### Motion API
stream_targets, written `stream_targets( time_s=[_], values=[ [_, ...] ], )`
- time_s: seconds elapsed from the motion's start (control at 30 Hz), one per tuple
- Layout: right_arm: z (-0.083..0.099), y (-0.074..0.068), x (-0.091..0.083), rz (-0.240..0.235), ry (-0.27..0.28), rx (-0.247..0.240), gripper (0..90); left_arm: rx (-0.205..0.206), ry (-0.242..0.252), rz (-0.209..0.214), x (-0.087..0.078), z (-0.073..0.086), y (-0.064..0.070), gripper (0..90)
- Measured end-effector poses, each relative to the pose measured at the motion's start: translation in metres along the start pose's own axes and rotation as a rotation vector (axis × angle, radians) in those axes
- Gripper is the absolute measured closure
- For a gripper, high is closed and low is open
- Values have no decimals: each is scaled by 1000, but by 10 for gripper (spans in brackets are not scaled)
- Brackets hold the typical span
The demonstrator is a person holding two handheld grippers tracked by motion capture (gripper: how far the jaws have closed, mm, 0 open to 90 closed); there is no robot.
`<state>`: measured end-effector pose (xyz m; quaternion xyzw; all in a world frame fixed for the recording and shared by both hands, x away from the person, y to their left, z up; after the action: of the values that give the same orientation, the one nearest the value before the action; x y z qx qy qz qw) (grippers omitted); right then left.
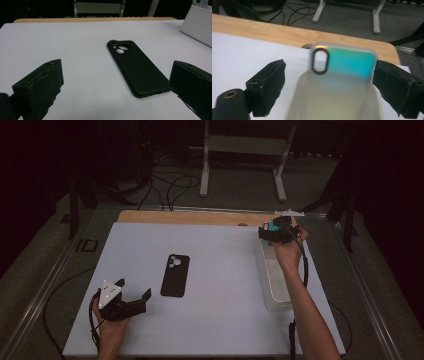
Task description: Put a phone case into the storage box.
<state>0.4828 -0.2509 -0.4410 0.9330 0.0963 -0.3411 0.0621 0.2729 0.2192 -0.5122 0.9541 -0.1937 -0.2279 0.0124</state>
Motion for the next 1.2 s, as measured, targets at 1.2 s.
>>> stream_targets(
  time_s=[1.2],
  values=[
    [67,-49,-108,-253,226,-67,108,-5,1,-9,1,0,1,0]
  ],
)
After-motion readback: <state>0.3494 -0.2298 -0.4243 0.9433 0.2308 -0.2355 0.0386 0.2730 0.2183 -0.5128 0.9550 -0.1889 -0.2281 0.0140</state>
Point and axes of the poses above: each handheld gripper's, and its own axes: x roughly forward along the jaws, z roughly out of its underside, y roughly to its right, the point moved 3 cm from there along x, roughly forward along the jaws, and after that the axes turned 3 degrees about -y, right-handed, at the moved point
